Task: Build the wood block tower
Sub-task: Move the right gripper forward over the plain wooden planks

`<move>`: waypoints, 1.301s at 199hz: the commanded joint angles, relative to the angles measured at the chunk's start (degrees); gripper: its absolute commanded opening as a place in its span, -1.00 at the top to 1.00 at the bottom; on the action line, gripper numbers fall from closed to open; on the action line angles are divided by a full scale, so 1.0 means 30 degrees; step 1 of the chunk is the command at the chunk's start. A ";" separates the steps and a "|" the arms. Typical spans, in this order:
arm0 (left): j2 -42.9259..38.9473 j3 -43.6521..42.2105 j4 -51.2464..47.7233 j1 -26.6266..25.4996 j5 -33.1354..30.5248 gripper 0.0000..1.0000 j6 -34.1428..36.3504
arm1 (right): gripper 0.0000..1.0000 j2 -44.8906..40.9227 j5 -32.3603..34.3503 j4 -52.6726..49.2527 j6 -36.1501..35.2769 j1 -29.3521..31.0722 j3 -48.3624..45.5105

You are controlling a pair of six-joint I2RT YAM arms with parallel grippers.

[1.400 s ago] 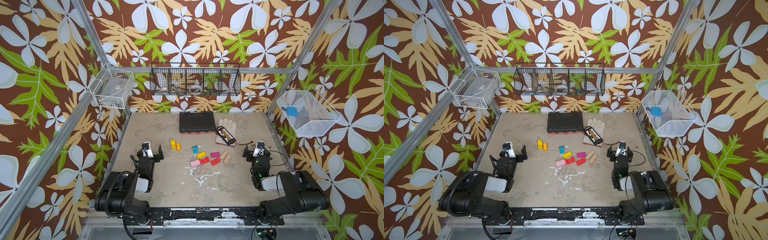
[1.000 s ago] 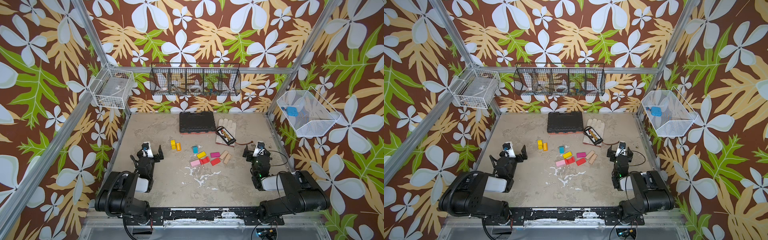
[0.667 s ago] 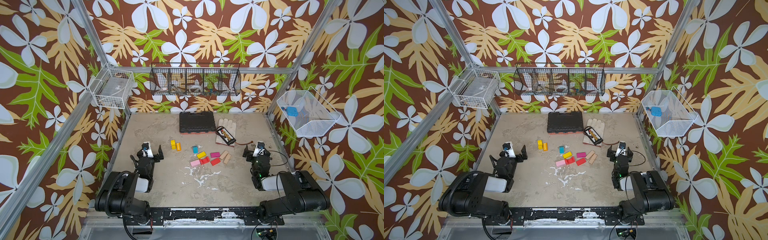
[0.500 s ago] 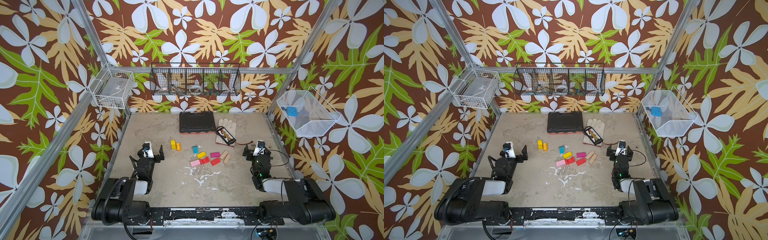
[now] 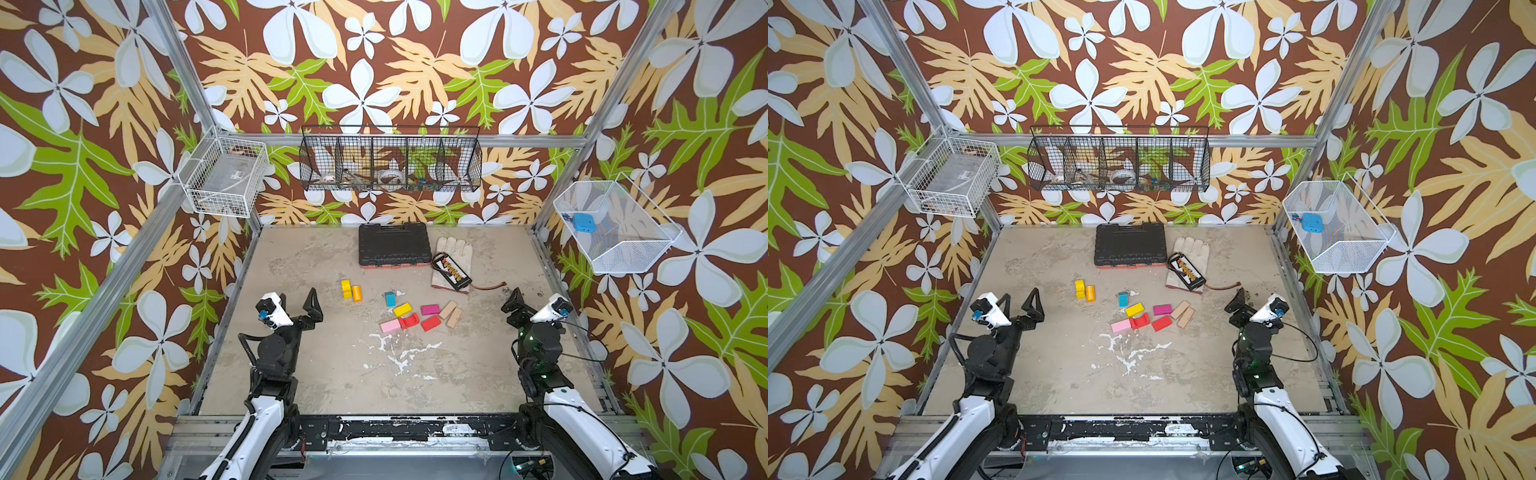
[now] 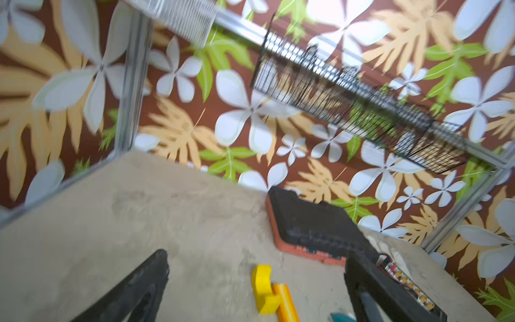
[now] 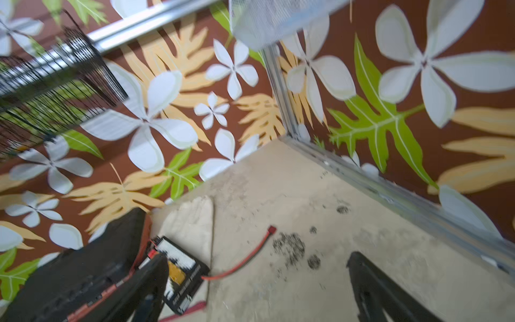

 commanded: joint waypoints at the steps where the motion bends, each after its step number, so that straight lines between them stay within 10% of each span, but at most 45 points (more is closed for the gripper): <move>1: 0.0061 -0.0279 -0.0030 0.0095 -0.2769 -1.00 -0.2541 | -0.99 -0.0034 -0.2043 0.1375 0.0265 0.0021 -0.0684; 111: 0.6535 0.2269 0.1130 0.0099 0.0347 -1.00 -0.2328 | -0.99 0.5763 -0.4526 0.1856 -0.0443 0.0591 0.2121; 225: 0.6402 0.1997 0.1766 0.0034 0.0757 -1.00 -0.2249 | -0.55 1.0742 -0.6029 -0.2725 -0.2026 0.3698 0.6632; 259: 0.6326 0.1848 0.2089 0.0004 0.0733 -1.00 -0.2233 | -0.69 1.1248 -0.5714 -0.3819 -0.2897 0.5689 0.7616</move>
